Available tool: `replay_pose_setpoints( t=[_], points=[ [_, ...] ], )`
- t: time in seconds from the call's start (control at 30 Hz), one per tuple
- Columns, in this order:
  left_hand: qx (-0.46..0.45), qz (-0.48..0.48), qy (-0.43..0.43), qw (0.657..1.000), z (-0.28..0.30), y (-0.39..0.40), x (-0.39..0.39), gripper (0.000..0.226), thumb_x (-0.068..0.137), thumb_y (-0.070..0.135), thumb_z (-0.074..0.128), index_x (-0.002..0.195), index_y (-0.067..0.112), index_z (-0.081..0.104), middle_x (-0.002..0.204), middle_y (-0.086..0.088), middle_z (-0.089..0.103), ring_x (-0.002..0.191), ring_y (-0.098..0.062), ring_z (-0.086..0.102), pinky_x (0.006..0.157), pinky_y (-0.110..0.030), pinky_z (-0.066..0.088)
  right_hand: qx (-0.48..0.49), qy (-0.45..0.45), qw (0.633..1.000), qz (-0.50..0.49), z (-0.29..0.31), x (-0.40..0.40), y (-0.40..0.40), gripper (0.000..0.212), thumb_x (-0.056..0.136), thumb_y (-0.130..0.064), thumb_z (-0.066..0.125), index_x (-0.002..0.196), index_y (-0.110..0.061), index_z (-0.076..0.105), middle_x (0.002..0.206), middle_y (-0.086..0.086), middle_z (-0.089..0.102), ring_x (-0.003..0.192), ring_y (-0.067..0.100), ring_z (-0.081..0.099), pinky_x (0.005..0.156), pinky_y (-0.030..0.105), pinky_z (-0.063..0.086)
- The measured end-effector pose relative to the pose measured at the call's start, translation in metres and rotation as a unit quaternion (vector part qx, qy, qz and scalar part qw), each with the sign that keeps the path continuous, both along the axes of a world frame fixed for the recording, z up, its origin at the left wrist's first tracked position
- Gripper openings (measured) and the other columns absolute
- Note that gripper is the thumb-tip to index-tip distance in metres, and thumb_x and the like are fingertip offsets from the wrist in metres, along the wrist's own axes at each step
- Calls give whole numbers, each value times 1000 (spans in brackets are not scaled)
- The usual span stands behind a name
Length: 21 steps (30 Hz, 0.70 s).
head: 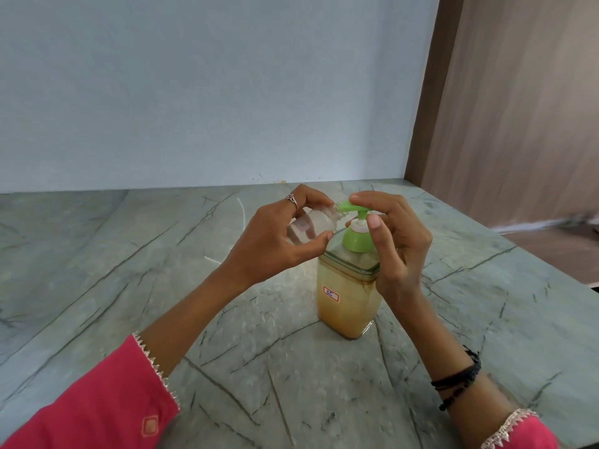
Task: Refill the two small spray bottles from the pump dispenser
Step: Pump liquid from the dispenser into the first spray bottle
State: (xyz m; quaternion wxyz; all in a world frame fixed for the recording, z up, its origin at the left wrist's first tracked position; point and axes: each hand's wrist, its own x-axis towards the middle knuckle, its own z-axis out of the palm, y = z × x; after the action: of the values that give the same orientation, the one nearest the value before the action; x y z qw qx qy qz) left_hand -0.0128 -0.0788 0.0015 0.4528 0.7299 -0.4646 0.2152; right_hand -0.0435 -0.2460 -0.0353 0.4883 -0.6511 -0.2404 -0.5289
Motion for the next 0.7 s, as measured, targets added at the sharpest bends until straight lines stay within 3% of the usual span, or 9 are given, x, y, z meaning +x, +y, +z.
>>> replay_pose_setpoints(
  t=[0.13,0.23,0.33,0.57,0.7],
  points=[
    [15,19,-30,999,3,2,0,28,73,37,63,96,42,49,89,21,62,69,-11,61,50,-18,50,-2,6,1000,13,1,1,-1,26,91,-22,45,106,-17,66,103,-3,65,92,17,66,69,35,53],
    [40,33,-48,998,8,5,3,28,73,41,62,99,40,52,89,24,61,65,-12,60,50,-24,50,-15,20,999,27,-1,-1,-4,27,92,-24,46,111,-19,64,109,-8,64,96,19,65,74,36,53],
    [62,47,-64,995,11,7,4,32,73,45,60,102,37,51,90,16,62,66,-13,60,50,-26,51,-27,31,998,38,-3,-2,-5,28,92,-24,45,114,-20,62,112,-11,61,96,25,65,77,42,54],
    [77,49,-63,994,14,8,4,34,73,48,59,104,38,50,97,21,61,67,-12,60,50,-21,49,-6,32,998,51,1,-1,0,20,92,-24,47,107,-25,61,103,5,61,80,31,67,61,49,53],
    [83,46,-54,994,11,7,5,33,72,45,60,103,37,50,96,15,63,68,-12,60,51,-21,50,13,45,998,38,3,-2,3,15,91,-25,50,100,-26,62,97,3,62,77,27,65,60,41,53]
  ],
)
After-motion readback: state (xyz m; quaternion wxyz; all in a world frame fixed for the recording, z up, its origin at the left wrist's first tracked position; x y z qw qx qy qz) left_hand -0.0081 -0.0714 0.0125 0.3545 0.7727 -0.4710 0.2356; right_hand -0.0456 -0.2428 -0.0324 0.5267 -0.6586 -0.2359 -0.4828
